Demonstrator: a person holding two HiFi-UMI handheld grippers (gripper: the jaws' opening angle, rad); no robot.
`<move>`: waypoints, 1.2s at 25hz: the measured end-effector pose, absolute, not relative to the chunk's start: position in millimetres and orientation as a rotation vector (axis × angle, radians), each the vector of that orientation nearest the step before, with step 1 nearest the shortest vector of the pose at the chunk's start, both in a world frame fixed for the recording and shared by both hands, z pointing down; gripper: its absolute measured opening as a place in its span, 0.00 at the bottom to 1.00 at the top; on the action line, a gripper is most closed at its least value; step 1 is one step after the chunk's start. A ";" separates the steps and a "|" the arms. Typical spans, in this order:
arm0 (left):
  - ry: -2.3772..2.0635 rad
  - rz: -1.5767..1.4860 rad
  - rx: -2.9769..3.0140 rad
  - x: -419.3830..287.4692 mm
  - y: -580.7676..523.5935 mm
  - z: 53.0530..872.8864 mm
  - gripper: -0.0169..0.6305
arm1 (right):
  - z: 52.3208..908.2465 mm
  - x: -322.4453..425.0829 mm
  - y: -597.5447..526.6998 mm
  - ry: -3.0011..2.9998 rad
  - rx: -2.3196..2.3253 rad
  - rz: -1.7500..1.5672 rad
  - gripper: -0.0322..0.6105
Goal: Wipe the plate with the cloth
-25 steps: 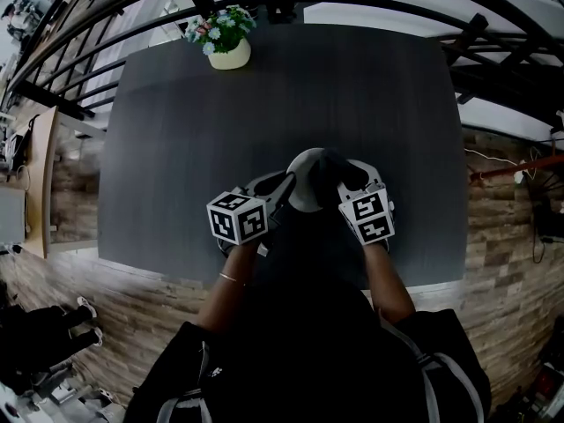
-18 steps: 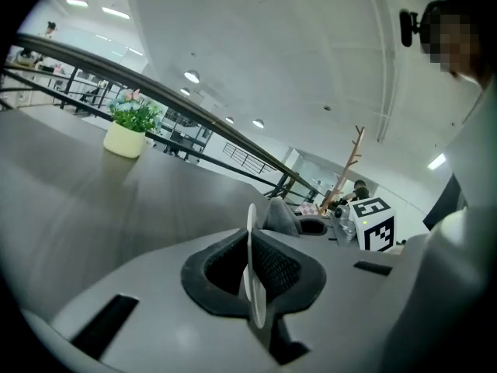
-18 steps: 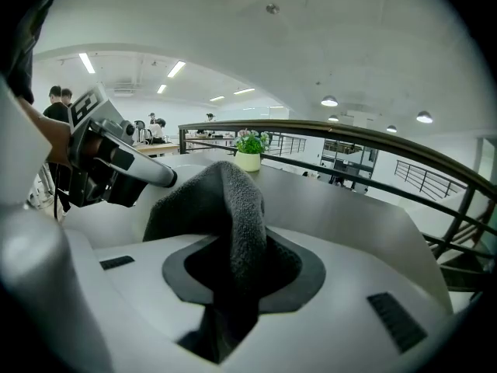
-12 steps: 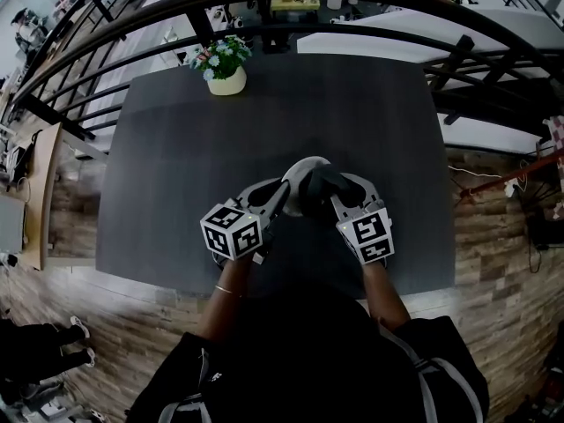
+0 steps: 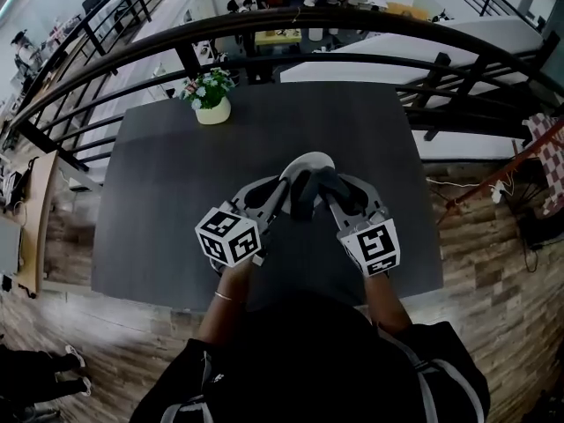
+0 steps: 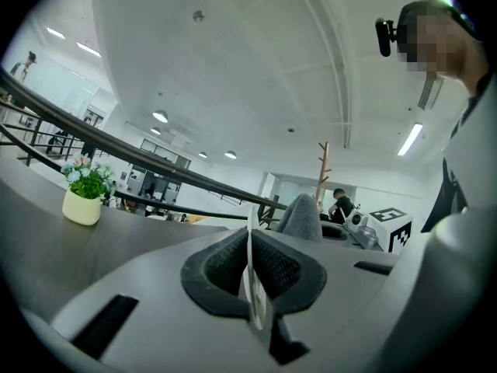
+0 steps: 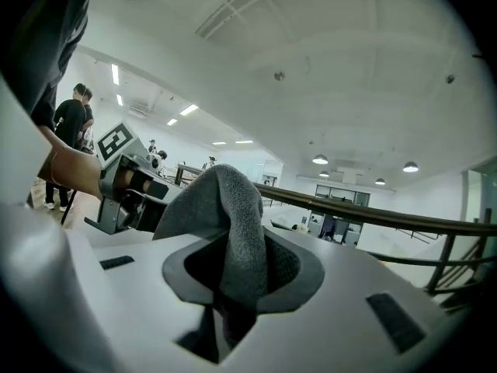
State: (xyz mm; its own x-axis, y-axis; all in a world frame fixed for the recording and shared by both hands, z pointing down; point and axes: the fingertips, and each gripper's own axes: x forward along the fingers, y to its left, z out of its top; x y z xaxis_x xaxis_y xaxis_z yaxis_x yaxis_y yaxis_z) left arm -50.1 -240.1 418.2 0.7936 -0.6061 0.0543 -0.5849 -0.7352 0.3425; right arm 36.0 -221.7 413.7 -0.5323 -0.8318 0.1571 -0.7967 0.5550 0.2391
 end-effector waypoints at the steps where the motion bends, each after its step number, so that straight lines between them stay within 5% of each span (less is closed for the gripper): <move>1: -0.903 -0.102 2.652 -47.0 -238.9 412.5 0.05 | 407.7 38.0 -218.8 -2.548 1.363 -0.219 0.17; 30: -0.937 -0.192 2.881 -24.6 -208.9 323.5 0.05 | 313.1 -6.0 -180.4 -2.855 1.162 -0.430 0.17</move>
